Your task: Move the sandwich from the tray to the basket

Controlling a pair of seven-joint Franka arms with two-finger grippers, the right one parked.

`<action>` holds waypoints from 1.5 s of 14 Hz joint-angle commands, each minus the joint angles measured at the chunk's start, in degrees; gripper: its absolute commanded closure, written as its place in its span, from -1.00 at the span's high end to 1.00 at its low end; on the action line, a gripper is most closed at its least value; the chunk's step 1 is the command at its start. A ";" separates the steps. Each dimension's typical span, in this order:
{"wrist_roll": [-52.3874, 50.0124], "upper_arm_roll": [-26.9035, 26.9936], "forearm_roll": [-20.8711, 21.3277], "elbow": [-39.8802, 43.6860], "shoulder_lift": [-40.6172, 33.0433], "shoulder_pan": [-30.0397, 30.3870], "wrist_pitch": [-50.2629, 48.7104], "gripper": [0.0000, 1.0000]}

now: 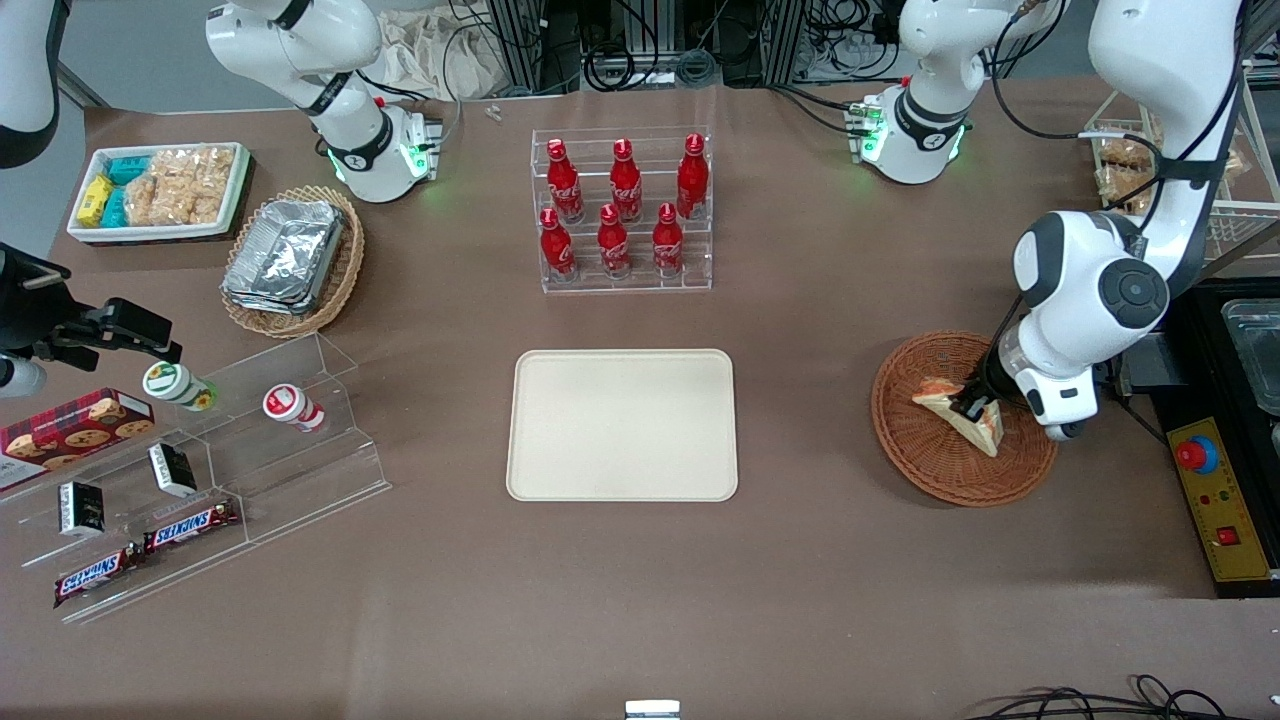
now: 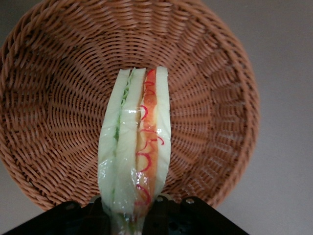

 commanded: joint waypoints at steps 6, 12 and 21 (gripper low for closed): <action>-1.74 0.84 6.26 -1.39 1.64 0.46 3.92 0.99; -4.92 -1.52 5.56 1.76 -8.01 -0.59 -8.44 1.00; 33.99 0.02 -4.47 27.76 -12.07 -4.61 -46.50 1.00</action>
